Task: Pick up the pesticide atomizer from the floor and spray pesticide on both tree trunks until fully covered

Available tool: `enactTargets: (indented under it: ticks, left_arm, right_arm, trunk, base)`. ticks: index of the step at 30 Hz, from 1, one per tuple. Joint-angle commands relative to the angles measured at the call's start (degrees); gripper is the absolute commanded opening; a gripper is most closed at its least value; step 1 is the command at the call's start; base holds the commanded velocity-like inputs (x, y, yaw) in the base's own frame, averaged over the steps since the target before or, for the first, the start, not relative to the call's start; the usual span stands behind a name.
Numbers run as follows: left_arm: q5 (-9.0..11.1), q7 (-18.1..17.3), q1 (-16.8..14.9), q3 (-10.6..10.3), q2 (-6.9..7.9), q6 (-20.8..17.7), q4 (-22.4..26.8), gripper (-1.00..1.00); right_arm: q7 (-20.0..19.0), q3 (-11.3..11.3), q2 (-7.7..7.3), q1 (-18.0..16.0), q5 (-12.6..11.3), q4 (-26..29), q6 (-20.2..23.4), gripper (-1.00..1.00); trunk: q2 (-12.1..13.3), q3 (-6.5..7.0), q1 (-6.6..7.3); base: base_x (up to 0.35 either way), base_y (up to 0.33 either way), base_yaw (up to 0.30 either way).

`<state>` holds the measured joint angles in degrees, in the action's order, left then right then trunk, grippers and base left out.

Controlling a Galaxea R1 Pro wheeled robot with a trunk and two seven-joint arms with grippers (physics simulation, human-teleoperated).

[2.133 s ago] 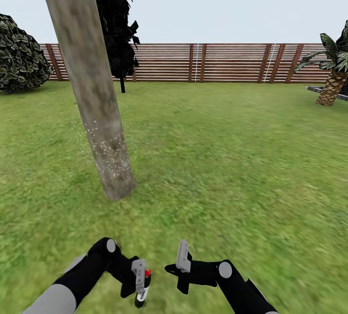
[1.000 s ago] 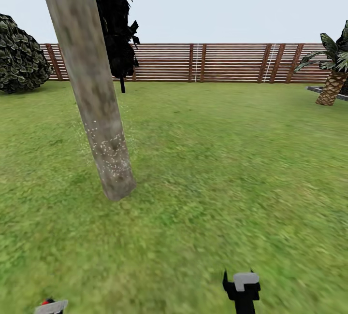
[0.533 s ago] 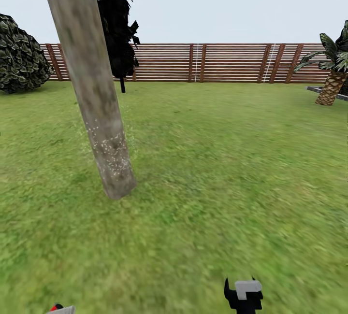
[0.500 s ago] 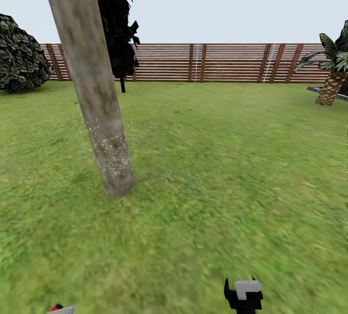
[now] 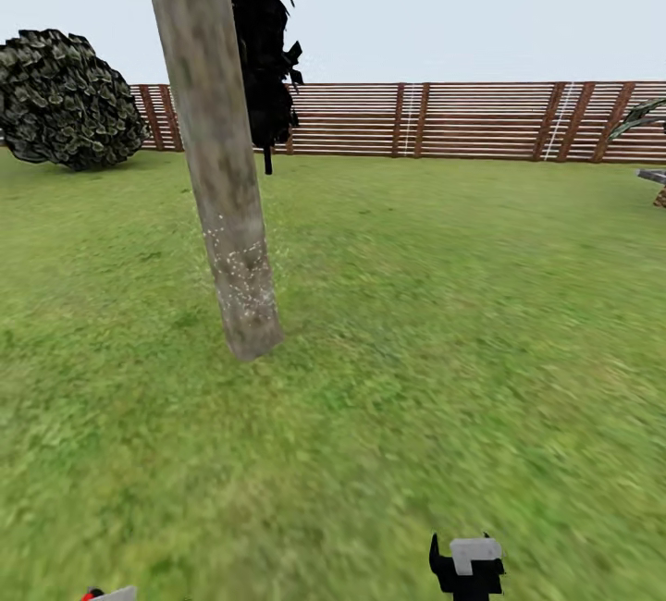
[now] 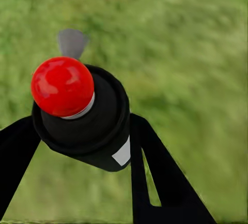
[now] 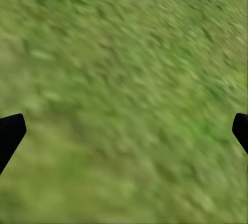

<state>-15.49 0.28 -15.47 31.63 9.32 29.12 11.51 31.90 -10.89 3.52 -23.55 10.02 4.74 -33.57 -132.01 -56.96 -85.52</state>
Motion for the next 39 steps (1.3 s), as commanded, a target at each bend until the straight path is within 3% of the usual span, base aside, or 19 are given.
enactTargets:
  ticks: [1,5,8,10,39]
  left_arm:
    - [-0.08,-0.01,0.00,0.00,0.00,-0.01,0.01,-1.00]
    - [-0.31,-0.02,0.00,-0.12,0.00,-0.03,0.00,-1.00]
    - [-0.20,-0.02,0.00,-0.08,0.00,-0.03,0.00,-1.00]
    - [-0.23,-0.08,0.00,-0.15,-0.02,-0.03,-0.06,-1.00]
    - [-0.06,-0.10,0.00,-0.08,-0.09,-0.11,-0.08,-1.00]
  right_arm:
    - [0.00,-0.01,0.00,0.00,0.00,0.00,-0.02,1.00]
    - [0.00,0.37,-0.03,0.00,-0.31,0.09,-0.43,1.00]
    - [-0.17,5.54,-0.35,0.00,-5.07,0.15,-2.68,1.00]
    - [-0.31,6.51,-0.28,0.00,-6.06,0.05,-2.98,1.00]
    - [-0.44,6.63,-0.09,0.00,-6.12,-0.08,-3.08,1.00]
  trunk:
    - [0.00,0.00,0.00]
    - [0.00,0.00,0.00]
    - [0.00,-0.02,0.00]
    - [0.00,-0.06,0.00]
    - [0.00,-0.78,0.00]
  base:
    - [-0.002,-0.022,0.281]
    - [0.000,-0.005,0.281]
    - [0.000,0.000,0.281]
    - [0.000,0.000,0.282]
    - [0.000,0.000,0.281]
